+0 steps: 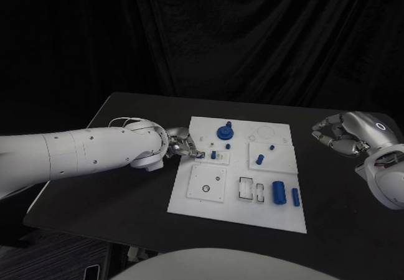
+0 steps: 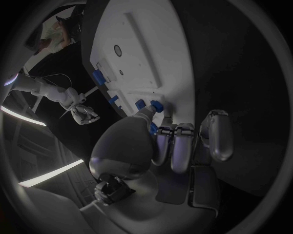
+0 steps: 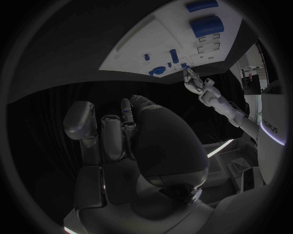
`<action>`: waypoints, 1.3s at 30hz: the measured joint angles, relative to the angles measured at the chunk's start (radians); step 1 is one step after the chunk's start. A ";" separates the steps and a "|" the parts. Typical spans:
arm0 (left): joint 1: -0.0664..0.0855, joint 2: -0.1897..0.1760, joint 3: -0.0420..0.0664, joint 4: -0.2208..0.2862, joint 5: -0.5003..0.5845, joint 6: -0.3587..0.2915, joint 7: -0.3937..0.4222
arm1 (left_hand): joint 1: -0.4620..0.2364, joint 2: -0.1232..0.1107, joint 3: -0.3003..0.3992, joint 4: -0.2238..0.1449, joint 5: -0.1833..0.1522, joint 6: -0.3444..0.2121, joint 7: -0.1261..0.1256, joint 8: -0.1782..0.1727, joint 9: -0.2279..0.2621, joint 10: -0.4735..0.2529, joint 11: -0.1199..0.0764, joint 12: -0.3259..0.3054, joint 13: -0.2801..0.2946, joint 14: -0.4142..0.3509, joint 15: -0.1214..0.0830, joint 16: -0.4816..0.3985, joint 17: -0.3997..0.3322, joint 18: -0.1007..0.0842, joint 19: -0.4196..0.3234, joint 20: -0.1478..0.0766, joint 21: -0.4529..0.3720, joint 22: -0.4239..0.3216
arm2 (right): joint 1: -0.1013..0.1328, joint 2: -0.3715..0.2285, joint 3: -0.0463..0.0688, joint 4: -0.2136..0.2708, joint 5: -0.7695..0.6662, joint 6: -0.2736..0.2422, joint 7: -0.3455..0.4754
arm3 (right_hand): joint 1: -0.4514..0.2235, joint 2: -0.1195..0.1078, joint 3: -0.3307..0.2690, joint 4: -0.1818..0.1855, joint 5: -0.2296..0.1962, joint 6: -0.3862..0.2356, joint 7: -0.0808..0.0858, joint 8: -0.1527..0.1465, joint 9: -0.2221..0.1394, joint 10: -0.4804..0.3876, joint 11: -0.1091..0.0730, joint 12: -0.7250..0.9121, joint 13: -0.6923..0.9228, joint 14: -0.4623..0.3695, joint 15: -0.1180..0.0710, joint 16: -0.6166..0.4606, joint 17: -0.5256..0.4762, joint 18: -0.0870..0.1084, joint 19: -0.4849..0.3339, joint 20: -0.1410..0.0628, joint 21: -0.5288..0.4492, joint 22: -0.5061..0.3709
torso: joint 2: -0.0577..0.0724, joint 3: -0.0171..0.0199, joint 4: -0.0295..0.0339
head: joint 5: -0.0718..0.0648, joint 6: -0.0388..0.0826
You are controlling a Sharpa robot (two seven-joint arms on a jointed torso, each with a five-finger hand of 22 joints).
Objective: Assemble the parts on the task board
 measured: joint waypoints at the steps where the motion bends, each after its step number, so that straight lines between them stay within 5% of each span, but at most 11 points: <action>1: 0.000 0.000 0.000 0.000 0.000 0.000 0.003 | 0.004 -0.006 0.025 0.005 0.003 0.005 0.007 0.000 0.000 0.000 0.000 0.000 0.000 0.000 0.000 0.000 0.000 0.000 0.000 0.000 0.001 0.000 | 0.000 0.000 0.000 0.000 0.000 0.000 0.000 | 0.000 0.000 0.000 0.000 0.000 0.002 -0.002 0.000 0.000 0.000 0.000 0.000 0.000 0.000 0.000 0.000 0.000 0.000 0.000 0.000 0.000 0.000 | 0.000 0.0000 0.0000 | 0.000 0.000; 7: 0.000 -0.006 -0.002 -0.002 0.000 -0.002 0.017 | -0.055 -0.083 0.209 -0.004 0.002 0.059 0.000 0.003 -0.035 0.000 0.000 0.000 0.000 0.000 0.000 0.000 0.000 0.000 0.000 0.000 0.012 0.000 | 0.000 0.000 0.000 0.000 0.000 0.003 -0.002 | 0.000 0.000 0.000 0.000 0.000 0.004 -0.004 0.000 0.000 0.000 0.000 0.000 0.000 0.000 0.000 0.000 0.000 0.000 0.000 0.000 0.000 0.000 | 0.000 -0.0001 0.0003 | -0.001 0.000; 12: -0.001 -0.010 -0.003 -0.001 0.000 -0.003 0.024 | -0.079 -0.107 0.258 -0.016 -0.007 0.099 -0.009 0.022 -0.101 0.002 -0.002 0.000 0.000 0.000 0.000 0.000 0.000 0.000 0.004 -0.004 0.017 0.000 | -0.001 0.000 0.000 -0.001 0.000 0.005 -0.003 | 0.000 0.000 0.000 0.000 0.000 0.004 -0.004 0.000 0.000 0.000 0.000 0.000 0.000 0.000 0.000 0.000 0.000 0.000 0.000 0.000 -0.004 0.000 | 0.000 0.0000 -0.0002 | 0.001 0.000; 15: -0.001 -0.013 -0.004 -0.001 0.000 -0.005 0.027 | -0.085 -0.101 0.258 -0.016 -0.013 0.113 -0.013 0.032 -0.131 0.000 -0.007 0.000 0.000 0.000 0.000 0.000 0.000 0.000 0.004 -0.004 0.022 0.000 | -0.001 0.000 0.000 -0.001 0.000 0.006 -0.004 | 0.000 0.000 0.000 0.000 0.000 0.004 -0.004 0.000 0.000 0.000 0.000 0.000 0.000 0.000 0.000 0.000 0.000 0.000 0.000 0.000 -0.004 0.000 | 0.000 0.0000 -0.0007 | 0.001 0.000; 19: -0.002 -0.017 -0.004 0.001 0.000 -0.009 0.032 | -0.095 -0.101 0.273 -0.039 -0.017 0.152 -0.026 0.065 -0.253 -0.001 -0.019 0.000 0.000 0.000 -0.011 0.000 0.000 0.000 0.015 -0.015 0.036 0.000 | -0.001 0.000 0.000 -0.001 0.000 0.008 -0.005 | 0.000 0.000 0.000 0.000 0.000 0.004 -0.004 0.000 0.000 0.000 0.000 0.000 0.000 0.000 0.000 0.000 0.000 0.000 0.000 0.000 -0.004 0.000 | 0.001 0.0001 -0.0008 | 0.002 0.000; 22: -0.003 -0.021 -0.005 0.003 -0.001 -0.015 0.037 | -0.098 -0.101 0.271 -0.044 -0.018 0.163 -0.030 0.076 -0.289 0.002 -0.024 0.000 0.000 -0.001 -0.017 0.000 0.000 0.000 0.016 -0.017 0.036 0.000 | -0.001 0.000 0.000 -0.001 0.000 0.010 -0.007 | 0.000 0.000 0.000 0.000 0.000 0.007 0.000 0.000 0.000 0.000 0.000 0.000 0.000 0.000 0.000 0.000 0.000 0.000 0.000 0.000 -0.004 0.000 | 0.001 0.0001 -0.0008 | 0.001 0.000; 25: -0.004 -0.024 -0.006 0.004 -0.001 -0.023 0.041 | -0.100 -0.101 0.262 -0.052 -0.027 0.179 -0.040 0.098 -0.396 0.000 -0.029 0.000 0.000 0.000 -0.019 0.000 0.000 0.000 0.020 -0.020 0.042 0.000 | -0.001 0.000 0.000 -0.001 0.000 0.012 -0.008 | 0.000 0.000 0.000 0.000 0.000 0.007 0.000 0.000 0.000 0.000 0.000 0.000 0.000 0.000 0.000 0.000 0.000 0.000 0.000 0.000 -0.004 0.000 | 0.001 0.0001 -0.0008 | 0.000 0.000; 31: -0.005 -0.029 -0.008 0.008 -0.002 -0.038 0.048 | -0.106 -0.096 0.248 -0.067 -0.055 0.185 -0.042 0.130 -0.512 0.000 -0.036 0.000 0.000 0.000 -0.026 0.000 0.000 0.000 0.024 -0.024 0.042 0.000 | -0.001 0.000 0.000 -0.001 0.000 0.016 -0.012 | 0.000 0.000 0.000 0.000 0.000 0.007 0.000 0.000 0.000 0.000 0.000 0.000 0.000 0.000 0.000 0.000 0.000 0.000 0.000 0.000 -0.004 0.000 | 0.001 0.0001 -0.0008 | 0.000 0.000; 33: -0.006 -0.031 -0.008 0.010 -0.002 -0.044 0.051 | -0.115 -0.095 0.287 -0.117 -0.065 0.186 -0.041 0.145 -0.559 0.000 -0.036 0.000 0.000 -0.003 -0.029 0.000 0.000 0.000 0.027 -0.027 0.042 0.000 | -0.001 0.000 0.000 -0.001 0.000 0.017 -0.013 | 0.004 -0.004 0.000 0.000 0.000 0.011 -0.004 0.000 0.000 0.000 0.000 0.000 0.000 0.000 0.000 0.000 0.000 0.000 0.000 0.000 -0.004 0.000 | 0.001 0.0000 -0.0008 | 0.000 0.000; 36: -0.006 -0.034 -0.008 0.013 -0.003 -0.052 0.055 | -0.116 -0.096 0.284 -0.128 -0.065 0.190 -0.044 0.165 -0.632 0.000 -0.043 0.000 0.000 0.000 -0.033 0.000 0.000 0.000 0.027 -0.027 0.042 0.000 | -0.001 0.000 0.000 -0.001 0.000 0.019 -0.015 | 0.004 -0.004 0.000 0.000 0.000 0.011 -0.004 0.000 0.000 0.000 0.000 0.000 0.000 0.000 0.000 0.000 0.000 0.000 0.000 0.000 -0.004 0.000 | 0.001 0.0000 -0.0008 | 0.000 0.000; 39: -0.008 -0.037 -0.009 0.016 -0.003 -0.061 0.058 | -0.124 -0.093 0.275 -0.138 -0.065 0.176 -0.053 0.192 -0.628 0.000 -0.043 0.000 0.000 0.000 -0.033 0.000 0.000 0.000 0.023 -0.031 0.042 0.000 | -0.001 0.000 0.000 -0.001 0.000 0.021 -0.016 | 0.004 -0.004 0.000 0.000 0.000 0.011 -0.004 0.000 0.000 0.000 0.000 0.000 0.000 0.000 0.000 0.000 0.000 0.000 0.000 0.000 -0.004 0.000 | 0.001 0.0000 -0.0008 | 0.000 0.000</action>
